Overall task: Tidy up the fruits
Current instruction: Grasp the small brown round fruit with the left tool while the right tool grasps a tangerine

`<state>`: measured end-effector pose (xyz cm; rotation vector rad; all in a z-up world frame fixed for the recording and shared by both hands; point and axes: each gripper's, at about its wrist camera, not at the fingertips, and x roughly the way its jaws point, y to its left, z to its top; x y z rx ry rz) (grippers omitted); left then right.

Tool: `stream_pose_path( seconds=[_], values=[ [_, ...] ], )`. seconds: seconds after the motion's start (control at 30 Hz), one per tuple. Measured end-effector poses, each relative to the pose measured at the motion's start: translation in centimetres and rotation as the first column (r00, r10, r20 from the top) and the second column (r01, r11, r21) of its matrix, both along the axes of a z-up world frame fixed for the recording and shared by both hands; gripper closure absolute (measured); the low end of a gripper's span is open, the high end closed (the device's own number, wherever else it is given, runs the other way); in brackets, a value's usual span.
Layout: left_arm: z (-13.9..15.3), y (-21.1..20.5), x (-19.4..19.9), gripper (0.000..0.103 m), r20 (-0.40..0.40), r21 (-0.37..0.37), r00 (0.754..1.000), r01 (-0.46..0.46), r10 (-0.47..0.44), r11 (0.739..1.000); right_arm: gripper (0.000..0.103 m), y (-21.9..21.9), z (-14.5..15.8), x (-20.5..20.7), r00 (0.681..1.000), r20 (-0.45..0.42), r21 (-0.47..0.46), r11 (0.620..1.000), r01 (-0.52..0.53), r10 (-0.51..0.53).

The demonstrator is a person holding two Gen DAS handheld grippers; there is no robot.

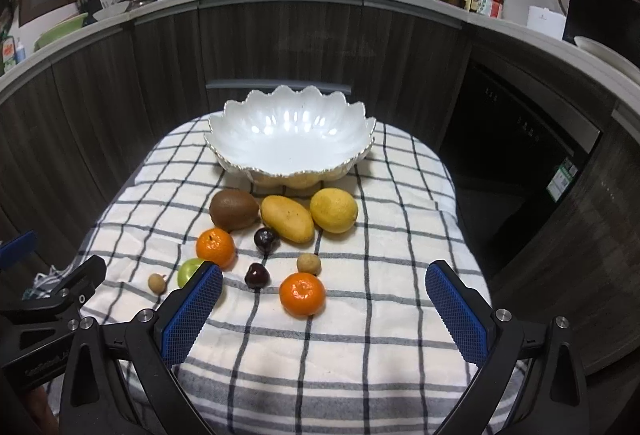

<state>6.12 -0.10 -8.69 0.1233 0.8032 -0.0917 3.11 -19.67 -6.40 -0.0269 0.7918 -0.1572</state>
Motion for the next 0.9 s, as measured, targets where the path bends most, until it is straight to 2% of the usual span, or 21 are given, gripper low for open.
stream_pose_path(
  seconds=[0.13, 0.3, 0.6, 0.7, 0.83, 0.9],
  values=[
    [-1.7, -0.4, 1.2, 0.015, -0.026, 0.023, 1.000, 0.007, -0.006, 1.000, 0.002, -0.2, -1.7, 1.1, 1.000, -0.020, 0.002, 1.000, 0.008, -0.008],
    [-3.6, -0.7, 2.5, 0.022, -0.050, 0.042, 0.999, 0.022, -0.020, 0.999, 0.012, -0.3, -3.5, 2.6, 0.999, -0.054, 0.013, 1.000, 0.007, -0.006],
    [-6.9, -1.0, 4.2, 0.029, -0.119, 0.049, 0.992, 0.040, -0.034, 0.998, 0.016, -0.4, -6.6, 4.1, 0.994, -0.107, 0.038, 0.999, 0.003, 0.001],
    [-7.8, -1.1, 4.4, 0.034, -0.142, 0.048, 0.989, 0.047, -0.040, 0.998, 0.017, -0.3, -7.4, 4.4, 0.993, -0.122, 0.046, 0.999, 0.001, 0.004],
    [-9.1, -1.3, 4.7, 0.054, -0.173, 0.042, 0.984, 0.058, -0.050, 0.997, 0.027, -0.2, -8.4, 4.8, 0.989, -0.151, 0.039, 0.999, -0.007, 0.013],
    [-9.6, -1.4, 4.9, 0.055, -0.184, 0.045, 0.982, 0.061, -0.051, 0.997, 0.030, -0.2, -8.8, 4.9, 0.987, -0.161, 0.038, 0.999, -0.005, 0.011]
  ],
)
